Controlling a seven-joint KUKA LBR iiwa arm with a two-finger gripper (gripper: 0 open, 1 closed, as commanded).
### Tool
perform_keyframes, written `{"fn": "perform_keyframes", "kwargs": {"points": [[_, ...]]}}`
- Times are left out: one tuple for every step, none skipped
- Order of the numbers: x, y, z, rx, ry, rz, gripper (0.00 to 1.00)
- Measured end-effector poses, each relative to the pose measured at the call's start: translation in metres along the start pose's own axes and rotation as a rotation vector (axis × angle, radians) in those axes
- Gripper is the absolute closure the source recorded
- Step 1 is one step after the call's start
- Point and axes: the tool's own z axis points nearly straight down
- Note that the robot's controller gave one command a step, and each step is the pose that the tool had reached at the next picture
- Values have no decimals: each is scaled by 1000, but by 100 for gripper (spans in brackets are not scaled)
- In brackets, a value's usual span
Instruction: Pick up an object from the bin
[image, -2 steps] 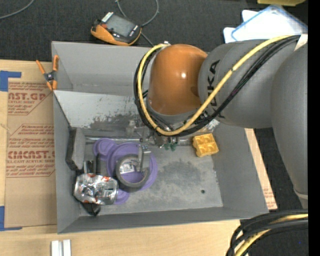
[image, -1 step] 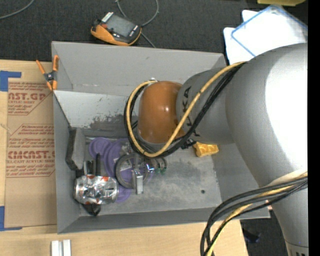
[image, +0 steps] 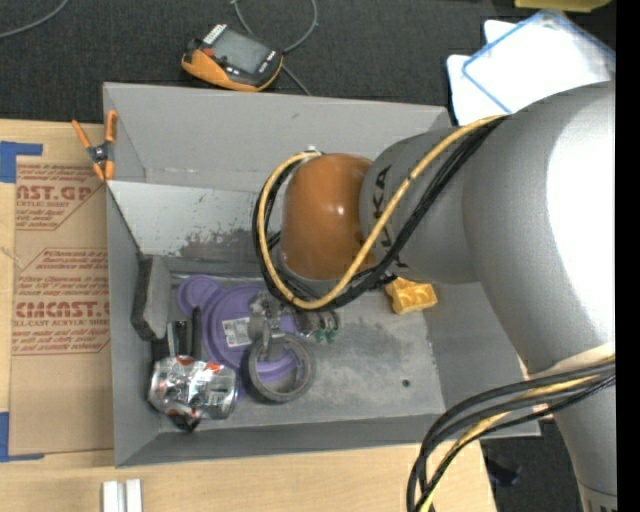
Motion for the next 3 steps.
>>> {"fn": "perform_keyframes", "kwargs": {"points": [[0,0,0,0,0,0,100],[-1,0,0,-1,-3,1,0],[0,-1,0,1,-1,0,100]]}}
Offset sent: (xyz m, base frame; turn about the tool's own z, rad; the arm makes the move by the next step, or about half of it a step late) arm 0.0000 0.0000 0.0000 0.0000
